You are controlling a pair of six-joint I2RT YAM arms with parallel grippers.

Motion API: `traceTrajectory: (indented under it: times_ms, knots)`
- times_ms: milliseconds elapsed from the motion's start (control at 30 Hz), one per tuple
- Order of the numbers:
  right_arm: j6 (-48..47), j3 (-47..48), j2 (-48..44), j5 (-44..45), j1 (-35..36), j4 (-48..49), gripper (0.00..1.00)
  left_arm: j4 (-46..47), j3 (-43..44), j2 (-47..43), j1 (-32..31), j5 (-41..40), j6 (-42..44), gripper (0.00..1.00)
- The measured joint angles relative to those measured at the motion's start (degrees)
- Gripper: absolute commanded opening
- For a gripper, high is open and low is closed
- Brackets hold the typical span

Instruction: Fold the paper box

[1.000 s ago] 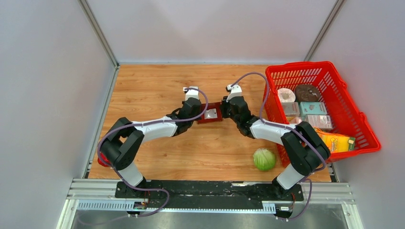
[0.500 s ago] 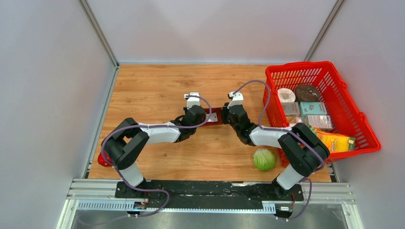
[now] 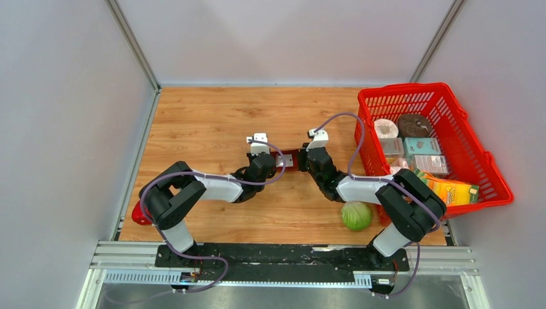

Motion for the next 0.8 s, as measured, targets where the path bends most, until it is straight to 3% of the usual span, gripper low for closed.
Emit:
traceTrajectory:
  times_ms: [200,300,333,467,533,800]
  knots:
    - [0.9,-0.5,0.0,0.1,0.1,0.6,0.01,4.3,-2.4,0.1,-0.5,-0.6,0.1,0.00]
    - [1.4,-1.2,0.0,0.2,0.2,1.3,0.13,5.7,-3.1,0.3,-0.7,-0.9,0.1,0.00]
    - [1.7,-1.5,0.0,0.2,0.2,1.5,0.23,6.3,-3.3,0.4,-0.8,-1.0,0.1,0.00]
    - [3.0,-3.1,-0.9,0.4,0.2,0.6,0.42,7.2,-3.7,0.7,-1.0,-2.0,0.2,0.00]
    - [3.9,-4.0,-2.8,0.7,0.2,-1.8,0.57,7.3,-3.8,0.7,-1.1,-2.4,0.3,0.00]
    - [11.6,0.5,-16.8,0.1,0.2,-28.2,0.77,7.5,-4.0,0.8,-1.7,-3.3,0.6,0.00]
